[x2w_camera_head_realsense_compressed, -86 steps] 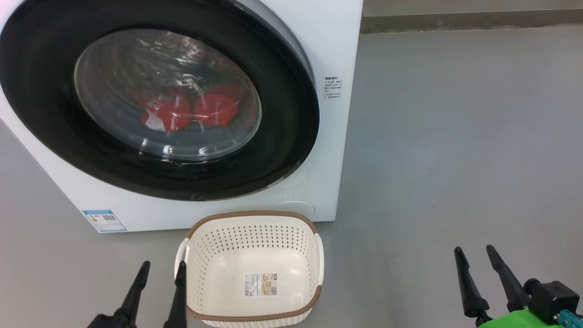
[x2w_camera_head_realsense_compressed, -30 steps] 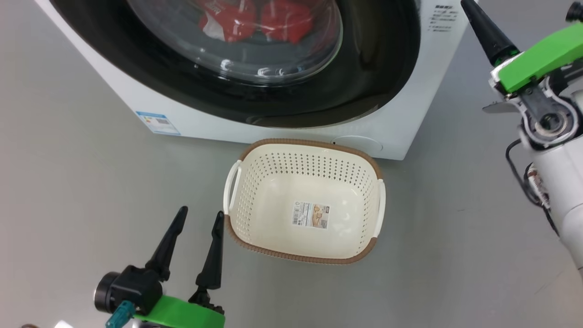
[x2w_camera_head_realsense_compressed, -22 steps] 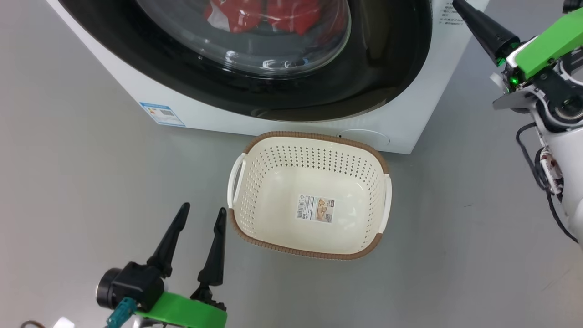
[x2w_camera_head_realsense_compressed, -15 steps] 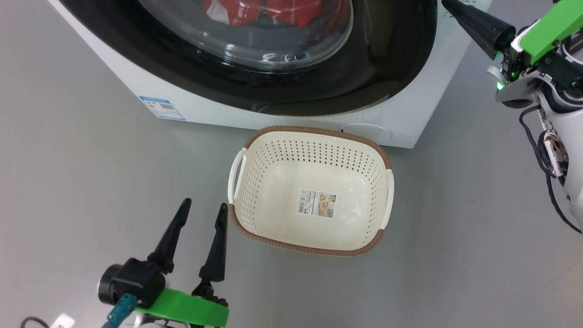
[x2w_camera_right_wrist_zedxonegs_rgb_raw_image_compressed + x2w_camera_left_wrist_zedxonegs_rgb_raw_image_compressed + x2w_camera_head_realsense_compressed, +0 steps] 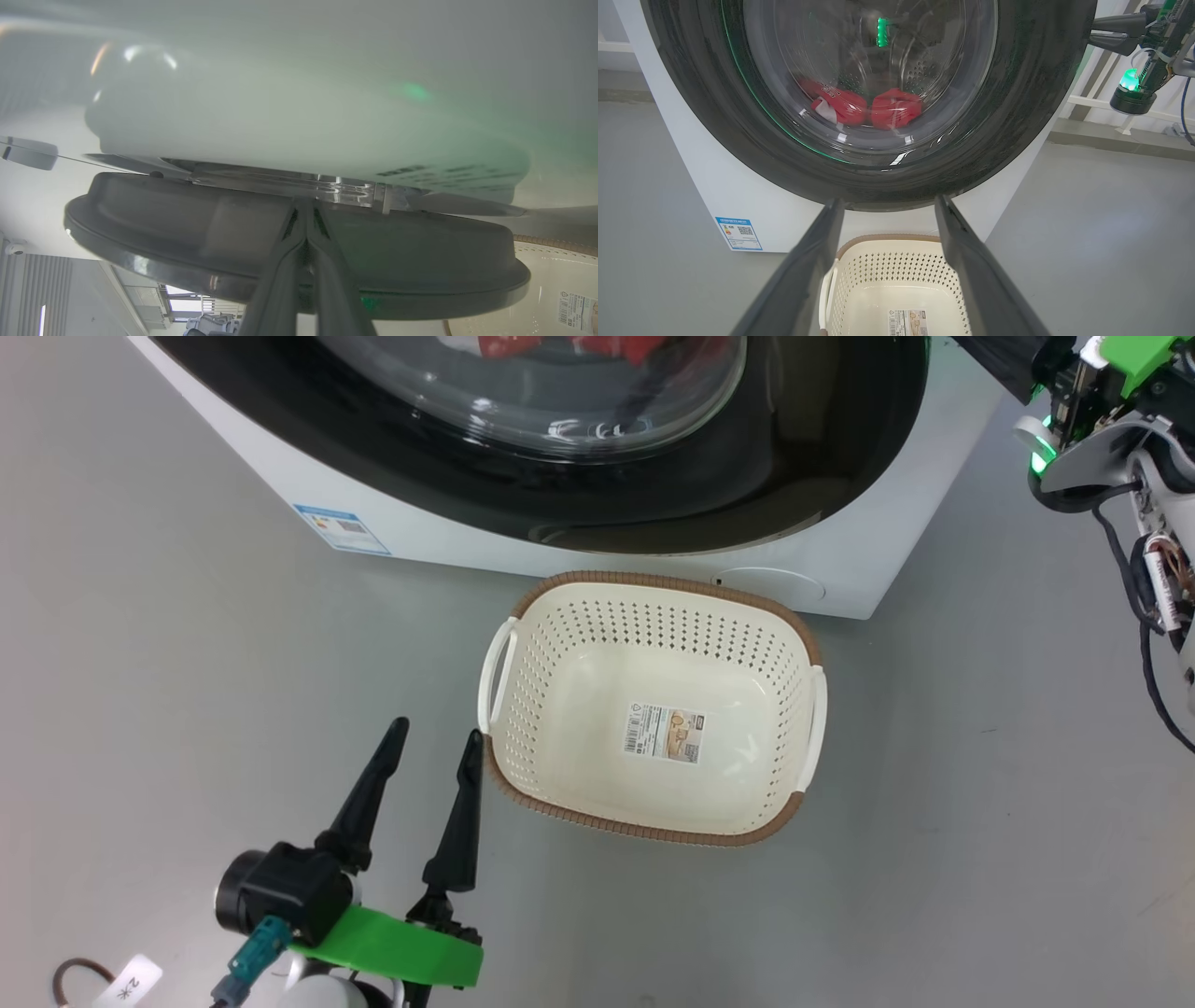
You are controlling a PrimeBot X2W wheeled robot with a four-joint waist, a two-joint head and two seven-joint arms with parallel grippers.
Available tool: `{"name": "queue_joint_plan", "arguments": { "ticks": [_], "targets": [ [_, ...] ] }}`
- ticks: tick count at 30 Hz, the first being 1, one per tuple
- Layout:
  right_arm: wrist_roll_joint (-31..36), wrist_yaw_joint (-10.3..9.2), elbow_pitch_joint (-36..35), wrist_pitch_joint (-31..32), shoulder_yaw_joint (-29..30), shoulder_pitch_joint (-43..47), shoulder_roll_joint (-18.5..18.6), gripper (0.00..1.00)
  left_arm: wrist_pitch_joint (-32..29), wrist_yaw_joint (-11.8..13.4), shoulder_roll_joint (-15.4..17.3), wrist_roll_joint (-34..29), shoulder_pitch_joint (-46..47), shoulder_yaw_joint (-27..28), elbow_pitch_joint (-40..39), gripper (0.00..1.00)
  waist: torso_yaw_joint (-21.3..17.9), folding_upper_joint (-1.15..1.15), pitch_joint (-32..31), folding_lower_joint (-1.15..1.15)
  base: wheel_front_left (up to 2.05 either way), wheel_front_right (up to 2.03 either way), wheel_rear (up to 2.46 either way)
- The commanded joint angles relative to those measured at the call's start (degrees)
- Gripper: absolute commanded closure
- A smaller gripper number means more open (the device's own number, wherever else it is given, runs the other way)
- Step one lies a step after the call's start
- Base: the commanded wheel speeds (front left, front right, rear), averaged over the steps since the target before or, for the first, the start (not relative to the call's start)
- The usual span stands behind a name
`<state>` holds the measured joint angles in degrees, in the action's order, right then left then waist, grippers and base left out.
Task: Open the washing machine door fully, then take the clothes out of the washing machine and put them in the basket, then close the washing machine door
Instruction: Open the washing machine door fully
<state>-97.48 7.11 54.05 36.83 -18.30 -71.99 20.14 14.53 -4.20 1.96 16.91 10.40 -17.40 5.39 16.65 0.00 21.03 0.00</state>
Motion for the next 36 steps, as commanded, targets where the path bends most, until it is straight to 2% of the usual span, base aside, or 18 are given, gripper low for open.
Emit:
{"name": "queue_joint_plan", "arguments": {
  "ticks": [1, 11, 36],
  "targets": [
    [-0.33, 0.37, -0.86, 0.79, -0.52, -1.21, -1.12, 1.00, 0.47, 0.73, 0.92, 0.31, 1.74, 1.40, -1.48, 0.00, 0.24, 0.00, 0.30, 0.00, 0.00, 0.00, 0.00],
    [-0.54, 0.37, 0.21, 3.59, -0.48, -2.51, -1.80, 1.00, 0.47, 1.04, 0.92, 0.67, 2.42, 0.64, -1.72, 0.00, 0.73, 0.00, 0.35, 0.00, 0.00, 0.00, 0.00],
    [2.57, 0.37, -11.06, 7.02, -2.83, 11.91, -2.51, 1.00, 0.47, 0.93, 0.92, -0.64, -1.76, 1.77, -1.09, 0.00, 0.42, 0.00, -7.24, 0.00, 0.00, 0.00, 0.00]
  ]
}}
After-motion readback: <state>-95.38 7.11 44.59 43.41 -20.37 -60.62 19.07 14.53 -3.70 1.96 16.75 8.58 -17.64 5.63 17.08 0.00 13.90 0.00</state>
